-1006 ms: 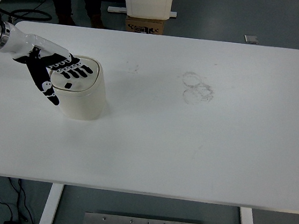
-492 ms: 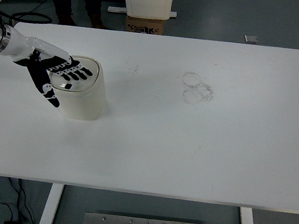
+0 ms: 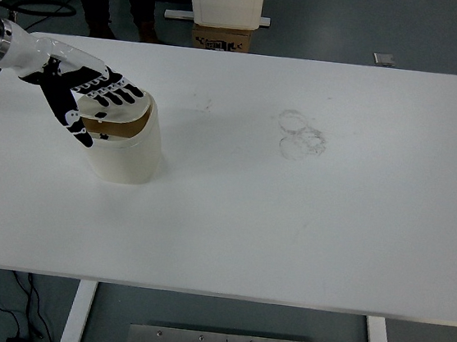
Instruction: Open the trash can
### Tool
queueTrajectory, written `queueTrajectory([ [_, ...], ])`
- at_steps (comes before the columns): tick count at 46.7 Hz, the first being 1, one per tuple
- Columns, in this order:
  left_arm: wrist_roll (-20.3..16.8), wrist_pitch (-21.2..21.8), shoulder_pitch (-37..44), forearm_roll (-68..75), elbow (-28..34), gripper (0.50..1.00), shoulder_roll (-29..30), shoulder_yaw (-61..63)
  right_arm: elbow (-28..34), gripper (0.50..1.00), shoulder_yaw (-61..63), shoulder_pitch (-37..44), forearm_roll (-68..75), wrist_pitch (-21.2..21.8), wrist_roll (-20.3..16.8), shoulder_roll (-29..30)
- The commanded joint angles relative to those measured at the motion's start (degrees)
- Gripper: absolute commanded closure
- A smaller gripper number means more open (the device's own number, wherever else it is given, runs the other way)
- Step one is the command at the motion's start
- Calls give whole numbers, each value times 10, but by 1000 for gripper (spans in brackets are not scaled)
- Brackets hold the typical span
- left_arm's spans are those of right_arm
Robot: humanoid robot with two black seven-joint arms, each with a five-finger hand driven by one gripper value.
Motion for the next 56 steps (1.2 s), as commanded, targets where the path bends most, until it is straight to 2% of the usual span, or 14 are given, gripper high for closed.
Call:
queueTrajectory([
  [1,-1,0,1,-9,14,500,1,-13,0,509,-1,0,0,0,0,0],
  [11,-1,0,6,-87,42,500,4,-22,0,509,0,0,0,0,0,0],
  [22,-1,0,39,-162,106,500,2,-30,1,509,0,0,0,0,0,0],
  [33,-1,0,107,-224,171,500,2,-84,1,509,0,1,0,0,0,0],
  [56,-5,0,289,-231,219,500,-4,-305,1,509,-1,0,0,0,0,0],
])
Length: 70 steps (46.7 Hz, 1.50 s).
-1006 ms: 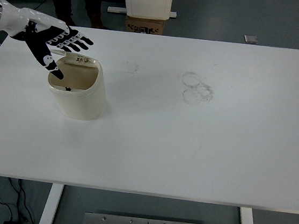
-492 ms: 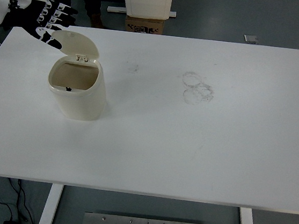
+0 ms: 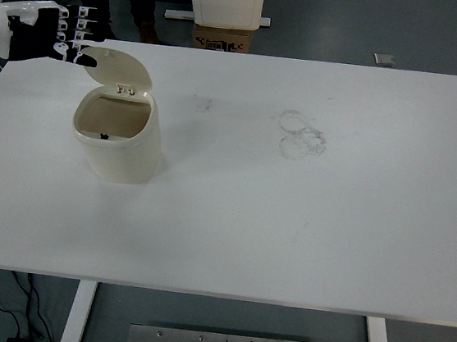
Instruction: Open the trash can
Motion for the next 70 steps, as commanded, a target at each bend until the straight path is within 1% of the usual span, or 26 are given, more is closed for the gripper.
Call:
queueTrajectory([
  [1,-1,0,24,-2,8,500,-2,-35,0,509,0,0,0,0,0,0],
  [10,-1,1,64,-53,36,500,-3,-99,0,509,0,1,0,0,0,0],
  [17,-1,1,68,-71,50,500,-3,-116,0,509,-1,0,0,0,0,0],
  [23,-3,2,89,-90,63,500,-6,-130,0,509,0,0,0,0,0,0],
  [29,-3,3,115,-107,107,500,-41,-171,1,509,0,0,0,0,0,0],
  [35,-3,2,146,-108,159,500,-60,-221,1,509,-1,0,0,0,0,0],
  [43,-3,2,196,-110,191,500,-82,-306,0,509,0,0,0,0,0,0],
  [49,-3,2,229,-110,202,500,-98,-354,1,509,-1,0,0,0,0,0],
  [58,-3,0,257,-115,227,500,-129,-378,1,509,0,0,0,0,0,0],
  [70,-3,0,281,-160,228,500,-134,-404,1,509,0,0,0,0,0,0],
])
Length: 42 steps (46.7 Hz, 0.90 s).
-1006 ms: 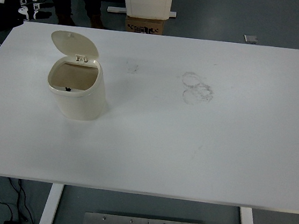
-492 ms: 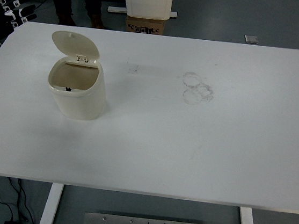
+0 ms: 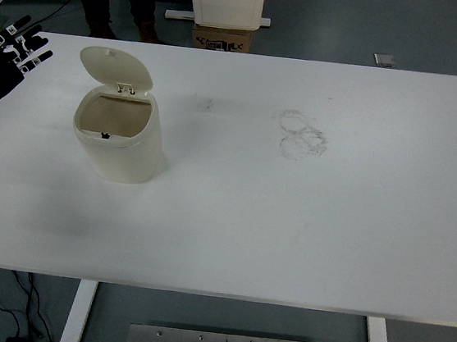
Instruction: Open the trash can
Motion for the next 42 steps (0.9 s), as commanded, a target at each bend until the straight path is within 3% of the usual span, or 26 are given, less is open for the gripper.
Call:
queueTrajectory([
  [1,0,0,2,-5,0,500,1,-3,0,509,0,0,0,0,0,0],
  [18,0,0,48,-53,0,500,0,-29,0,509,0,0,0,0,0,0],
  [42,0,1,40,-51,0,500,-3,-30,0,509,0,0,0,0,0,0],
])
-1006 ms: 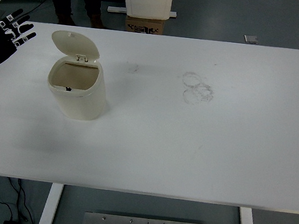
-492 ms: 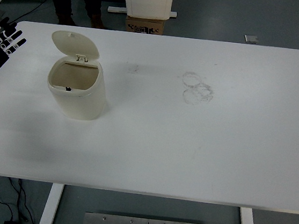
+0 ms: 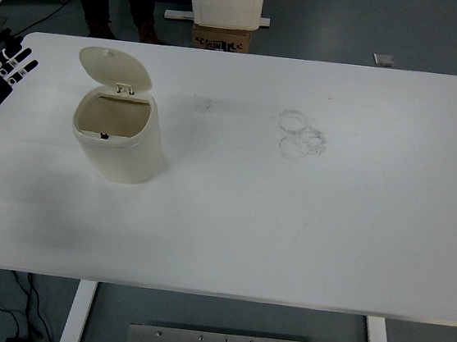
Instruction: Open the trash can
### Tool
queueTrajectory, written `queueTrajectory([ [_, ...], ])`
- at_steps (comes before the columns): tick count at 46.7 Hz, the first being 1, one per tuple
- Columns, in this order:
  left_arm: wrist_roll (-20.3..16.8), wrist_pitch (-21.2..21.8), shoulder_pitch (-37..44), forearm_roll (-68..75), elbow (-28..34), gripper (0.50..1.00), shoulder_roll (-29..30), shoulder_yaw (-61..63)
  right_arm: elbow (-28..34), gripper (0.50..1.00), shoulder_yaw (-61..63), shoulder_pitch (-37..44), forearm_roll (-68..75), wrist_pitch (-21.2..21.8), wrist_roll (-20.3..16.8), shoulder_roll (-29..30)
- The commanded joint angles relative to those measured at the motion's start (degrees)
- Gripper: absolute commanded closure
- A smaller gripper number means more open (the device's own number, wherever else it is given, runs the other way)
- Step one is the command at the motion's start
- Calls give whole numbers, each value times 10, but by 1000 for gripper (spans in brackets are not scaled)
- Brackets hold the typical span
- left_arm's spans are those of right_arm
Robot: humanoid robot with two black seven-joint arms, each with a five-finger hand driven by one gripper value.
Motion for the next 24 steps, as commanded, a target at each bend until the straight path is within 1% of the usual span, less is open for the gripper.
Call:
queueTrajectory([
  [1,0,1,-1,0,0,500,-2,0,0,509,1,0,0,0,0,0],
  [24,0,1,-1,2,0,500,-3,0,3,509,1,1,-1,1,0,0],
])
